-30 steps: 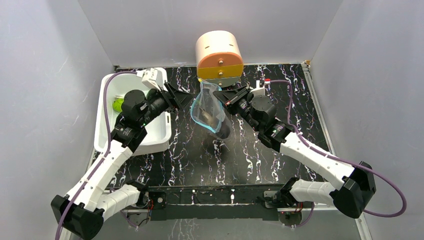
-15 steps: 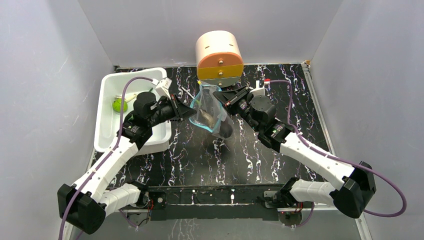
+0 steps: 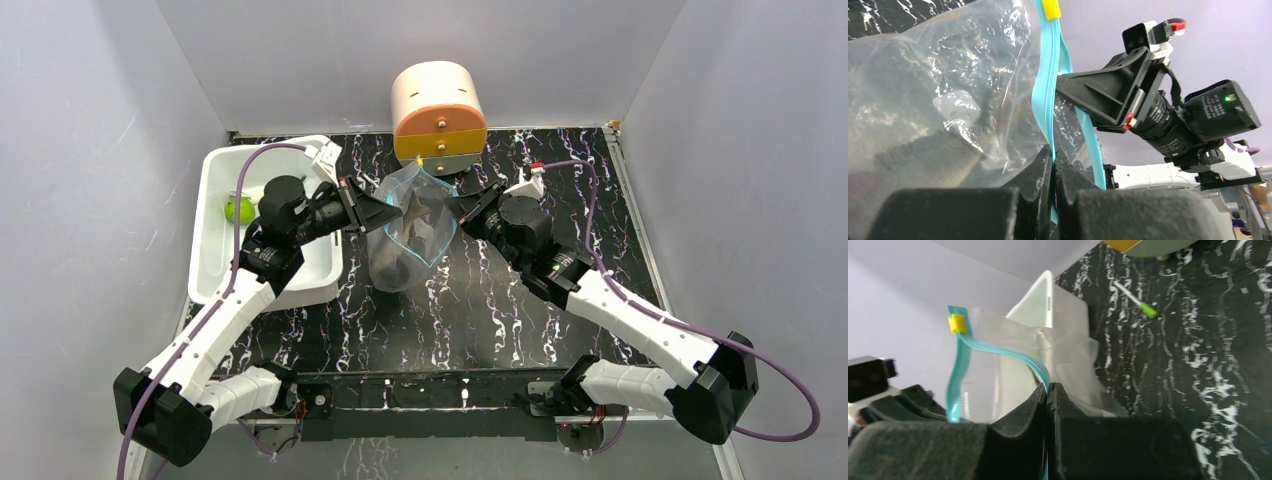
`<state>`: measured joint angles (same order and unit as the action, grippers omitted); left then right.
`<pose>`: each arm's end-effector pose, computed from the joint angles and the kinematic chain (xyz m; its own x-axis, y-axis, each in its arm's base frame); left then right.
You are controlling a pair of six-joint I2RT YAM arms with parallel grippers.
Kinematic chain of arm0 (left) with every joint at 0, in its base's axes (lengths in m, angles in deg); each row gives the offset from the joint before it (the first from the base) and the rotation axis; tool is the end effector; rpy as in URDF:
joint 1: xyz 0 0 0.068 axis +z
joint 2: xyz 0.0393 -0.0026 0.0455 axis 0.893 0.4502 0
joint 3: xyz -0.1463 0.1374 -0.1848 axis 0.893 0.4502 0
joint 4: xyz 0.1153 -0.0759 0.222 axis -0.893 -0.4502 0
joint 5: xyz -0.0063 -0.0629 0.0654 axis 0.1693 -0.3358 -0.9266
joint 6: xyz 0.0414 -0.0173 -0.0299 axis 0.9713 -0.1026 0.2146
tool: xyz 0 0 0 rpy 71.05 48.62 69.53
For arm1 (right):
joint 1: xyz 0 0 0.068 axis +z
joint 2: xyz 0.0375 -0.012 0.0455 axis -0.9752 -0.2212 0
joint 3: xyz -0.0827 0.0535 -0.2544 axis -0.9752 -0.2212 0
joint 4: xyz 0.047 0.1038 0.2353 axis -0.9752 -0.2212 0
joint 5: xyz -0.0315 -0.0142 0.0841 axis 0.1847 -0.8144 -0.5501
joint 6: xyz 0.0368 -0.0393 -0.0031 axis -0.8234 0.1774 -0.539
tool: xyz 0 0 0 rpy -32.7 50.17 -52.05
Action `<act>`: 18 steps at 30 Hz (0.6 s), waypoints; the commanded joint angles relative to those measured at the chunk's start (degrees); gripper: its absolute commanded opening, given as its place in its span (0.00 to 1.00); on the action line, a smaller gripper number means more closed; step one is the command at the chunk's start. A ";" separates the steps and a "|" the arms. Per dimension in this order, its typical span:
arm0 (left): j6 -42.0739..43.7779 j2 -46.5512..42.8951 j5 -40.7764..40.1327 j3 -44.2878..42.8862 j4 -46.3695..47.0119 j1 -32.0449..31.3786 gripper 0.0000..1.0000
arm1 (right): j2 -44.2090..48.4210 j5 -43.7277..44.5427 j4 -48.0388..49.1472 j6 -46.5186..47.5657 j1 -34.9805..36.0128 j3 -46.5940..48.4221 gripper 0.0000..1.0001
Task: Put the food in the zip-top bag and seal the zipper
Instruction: Adjust the zipper food storage bag at the center of the board.
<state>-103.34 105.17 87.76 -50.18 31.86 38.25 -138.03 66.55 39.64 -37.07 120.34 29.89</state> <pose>0.2143 -0.1211 0.3713 -0.6094 -0.3746 -0.6988 0.5839 0.3842 -0.7152 0.1967 0.1702 0.3406 -0.4667 0.7217 -0.5113 -0.0777 0.5424 0.8365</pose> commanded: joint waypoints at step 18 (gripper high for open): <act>5.49 6.22 -0.81 -3.86 -6.32 -0.32 0.41 | 3.76 -0.15 -4.47 11.67 0.21 0.66 0.00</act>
<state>-100.08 112.47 88.70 -51.06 28.76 38.25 -135.91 66.53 35.16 -27.34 120.34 29.47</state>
